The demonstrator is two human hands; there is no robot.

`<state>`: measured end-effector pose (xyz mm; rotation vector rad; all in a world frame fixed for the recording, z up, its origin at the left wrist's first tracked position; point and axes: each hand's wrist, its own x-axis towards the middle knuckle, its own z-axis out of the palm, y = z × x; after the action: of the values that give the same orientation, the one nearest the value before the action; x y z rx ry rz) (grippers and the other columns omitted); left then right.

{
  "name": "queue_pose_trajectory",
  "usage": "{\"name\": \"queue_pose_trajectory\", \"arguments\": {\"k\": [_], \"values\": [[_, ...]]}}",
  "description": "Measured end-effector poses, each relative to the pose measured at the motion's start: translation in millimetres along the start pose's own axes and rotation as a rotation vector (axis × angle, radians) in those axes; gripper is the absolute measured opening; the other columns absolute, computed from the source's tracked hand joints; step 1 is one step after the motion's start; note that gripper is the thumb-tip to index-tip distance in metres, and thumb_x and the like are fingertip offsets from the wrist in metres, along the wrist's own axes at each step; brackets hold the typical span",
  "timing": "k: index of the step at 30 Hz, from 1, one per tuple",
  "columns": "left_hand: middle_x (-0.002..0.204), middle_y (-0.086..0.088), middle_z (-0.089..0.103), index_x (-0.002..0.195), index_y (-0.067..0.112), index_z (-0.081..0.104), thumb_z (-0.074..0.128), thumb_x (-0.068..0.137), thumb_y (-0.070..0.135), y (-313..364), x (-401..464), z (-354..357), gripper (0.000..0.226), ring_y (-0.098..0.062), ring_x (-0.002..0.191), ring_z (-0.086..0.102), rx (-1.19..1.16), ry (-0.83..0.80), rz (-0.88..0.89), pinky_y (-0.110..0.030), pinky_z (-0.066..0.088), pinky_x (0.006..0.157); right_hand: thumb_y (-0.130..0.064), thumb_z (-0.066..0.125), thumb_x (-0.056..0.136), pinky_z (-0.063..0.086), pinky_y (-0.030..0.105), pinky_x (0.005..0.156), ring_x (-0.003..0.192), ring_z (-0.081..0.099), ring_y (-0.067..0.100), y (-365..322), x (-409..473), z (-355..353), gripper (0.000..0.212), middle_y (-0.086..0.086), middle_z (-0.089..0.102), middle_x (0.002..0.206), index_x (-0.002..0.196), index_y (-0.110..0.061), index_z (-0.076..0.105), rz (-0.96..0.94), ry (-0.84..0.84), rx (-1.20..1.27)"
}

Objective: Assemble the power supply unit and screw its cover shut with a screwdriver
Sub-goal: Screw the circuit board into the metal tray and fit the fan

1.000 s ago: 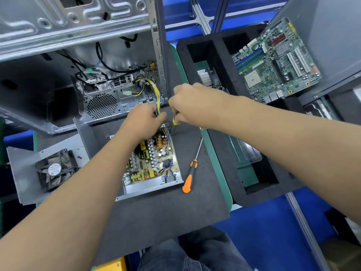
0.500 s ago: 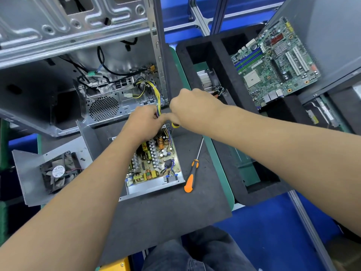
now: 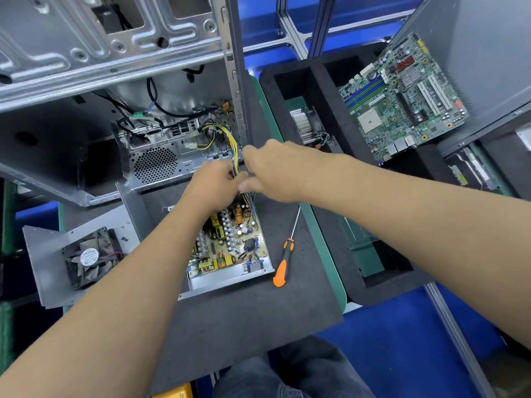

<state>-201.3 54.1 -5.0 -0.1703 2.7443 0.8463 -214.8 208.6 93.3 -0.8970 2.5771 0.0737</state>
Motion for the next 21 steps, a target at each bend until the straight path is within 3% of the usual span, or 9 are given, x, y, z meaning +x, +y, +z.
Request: {"name": "queue_pose_trajectory", "arguments": {"k": [2,4,6,8,12,14,17,19,21], "values": [[0.053,-0.001,0.041,0.065,0.012,0.041,0.058,0.098,0.034,0,0,1,0.043,-0.02,0.051,0.033,-0.007,-0.002,-0.012,-0.034,0.022,0.05,-0.022,0.056,0.097,0.049,0.044,0.081,0.1,0.055,0.037,2,1,0,0.027,0.01,0.046,0.113,0.119,-0.011,0.046,-0.05,-0.047,0.011],[0.052,-0.001,0.04,0.066,0.012,0.041,0.059,0.098,0.036,1,0,2,0.044,-0.021,0.051,0.034,-0.019,-0.015,-0.022,-0.034,0.025,0.051,-0.014,0.054,0.097,0.045,0.036,0.079,0.102,0.058,0.034,5,4,0,0.023,0.01,0.047,0.118,0.12,-0.011,0.051,-0.086,0.003,-0.072],[0.051,0.0,0.038,0.062,0.014,0.038,0.061,0.097,0.037,1,0,2,0.048,-0.021,0.05,0.033,-0.046,-0.021,-0.032,-0.033,0.026,0.05,-0.015,0.053,0.099,0.042,0.036,0.075,0.101,0.058,0.034,2,7,-3,0.014,0.008,0.046,0.103,0.112,-0.011,0.054,-0.102,0.05,-0.111],[0.049,0.0,0.036,0.06,0.015,0.035,0.064,0.095,0.037,1,1,1,0.051,-0.023,0.05,0.031,-0.086,-0.031,-0.037,-0.033,0.025,0.05,-0.019,0.049,0.103,0.037,0.037,0.07,0.095,0.057,0.033,-1,8,-3,0.008,0.006,0.033,0.083,0.105,-0.012,0.052,-0.083,0.088,-0.146],[0.05,-0.001,0.038,0.06,0.014,0.038,0.065,0.095,0.037,0,4,2,0.049,-0.026,0.054,0.034,-0.093,-0.036,-0.058,-0.032,0.03,0.052,-0.031,0.046,0.104,0.036,0.038,0.069,0.095,0.056,0.034,4,4,5,0.026,0.006,0.038,0.081,0.114,-0.009,0.056,0.004,0.098,-0.101],[0.051,0.0,0.04,0.061,0.014,0.039,0.066,0.095,0.037,-1,5,3,0.049,-0.024,0.05,0.035,-0.109,-0.033,-0.083,-0.031,0.032,0.051,-0.034,0.053,0.101,0.037,0.038,0.072,0.096,0.055,0.035,8,0,6,0.031,0.008,0.043,0.094,0.12,-0.01,0.05,-0.027,0.005,0.01],[0.052,0.001,0.041,0.063,0.015,0.04,0.067,0.094,0.037,-1,6,4,0.046,-0.022,0.048,0.037,-0.13,-0.03,-0.093,-0.032,0.036,0.053,-0.025,0.052,0.101,0.039,0.035,0.075,0.093,0.056,0.03,13,-1,8,0.022,0.009,0.047,0.116,0.119,-0.012,0.053,-0.117,0.024,-0.081],[0.051,0.004,0.043,0.066,0.018,0.048,0.066,0.094,0.034,-1,5,4,0.037,-0.019,0.047,0.039,-0.146,-0.026,-0.088,-0.029,0.034,0.05,-0.03,0.047,0.104,0.04,0.036,0.078,0.098,0.058,0.032,12,0,8,0.021,0.009,0.049,0.099,0.095,-0.013,0.054,-0.115,0.081,-0.149],[0.049,0.008,0.045,0.071,0.024,0.056,0.065,0.094,0.032,0,4,3,0.027,-0.012,0.047,0.041,-0.148,-0.014,-0.078,-0.027,0.03,0.048,-0.03,0.042,0.106,0.039,0.039,0.074,0.1,0.059,0.036,12,-1,12,0.028,0.005,0.033,0.074,0.082,-0.015,0.041,-0.061,0.091,-0.168]]}}
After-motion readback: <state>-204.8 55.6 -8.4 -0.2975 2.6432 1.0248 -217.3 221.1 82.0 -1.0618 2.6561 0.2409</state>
